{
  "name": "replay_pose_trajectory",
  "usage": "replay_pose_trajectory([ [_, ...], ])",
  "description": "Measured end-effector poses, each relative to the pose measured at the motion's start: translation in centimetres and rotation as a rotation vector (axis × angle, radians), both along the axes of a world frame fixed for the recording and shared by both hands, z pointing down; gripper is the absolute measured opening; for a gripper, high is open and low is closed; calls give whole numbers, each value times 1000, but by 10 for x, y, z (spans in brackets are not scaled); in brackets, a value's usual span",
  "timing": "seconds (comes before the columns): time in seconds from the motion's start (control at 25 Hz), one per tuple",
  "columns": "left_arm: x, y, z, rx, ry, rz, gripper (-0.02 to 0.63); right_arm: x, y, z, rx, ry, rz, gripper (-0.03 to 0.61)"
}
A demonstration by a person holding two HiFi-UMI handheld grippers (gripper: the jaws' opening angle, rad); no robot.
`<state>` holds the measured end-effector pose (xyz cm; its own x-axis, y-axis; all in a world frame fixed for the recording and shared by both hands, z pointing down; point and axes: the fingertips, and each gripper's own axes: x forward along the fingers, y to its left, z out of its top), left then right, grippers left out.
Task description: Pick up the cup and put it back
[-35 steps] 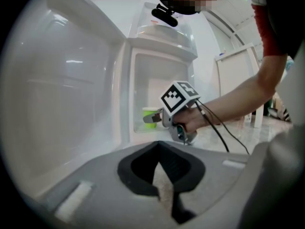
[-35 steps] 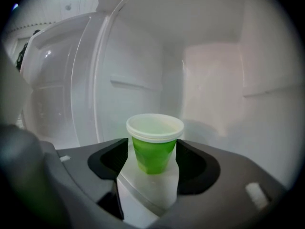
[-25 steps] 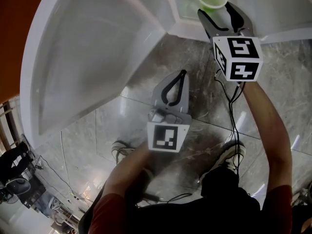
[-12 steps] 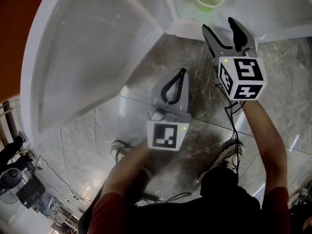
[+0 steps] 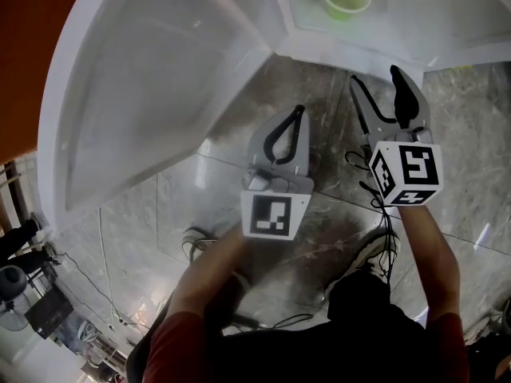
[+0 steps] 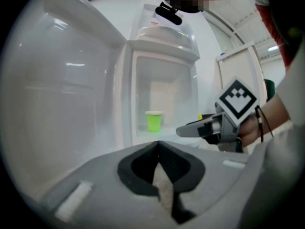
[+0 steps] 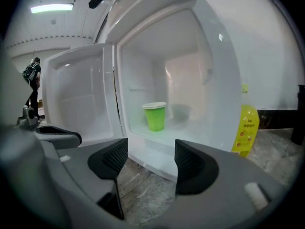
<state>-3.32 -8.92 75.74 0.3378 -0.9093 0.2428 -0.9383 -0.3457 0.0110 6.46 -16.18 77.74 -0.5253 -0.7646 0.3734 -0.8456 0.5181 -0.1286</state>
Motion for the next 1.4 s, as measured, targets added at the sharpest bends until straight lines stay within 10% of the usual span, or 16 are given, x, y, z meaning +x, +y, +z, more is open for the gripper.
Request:
replay_pose_trajectory([
  [1.4,8,2,2,0,-6,15,2,27,66,10,9,44,-6,278],
])
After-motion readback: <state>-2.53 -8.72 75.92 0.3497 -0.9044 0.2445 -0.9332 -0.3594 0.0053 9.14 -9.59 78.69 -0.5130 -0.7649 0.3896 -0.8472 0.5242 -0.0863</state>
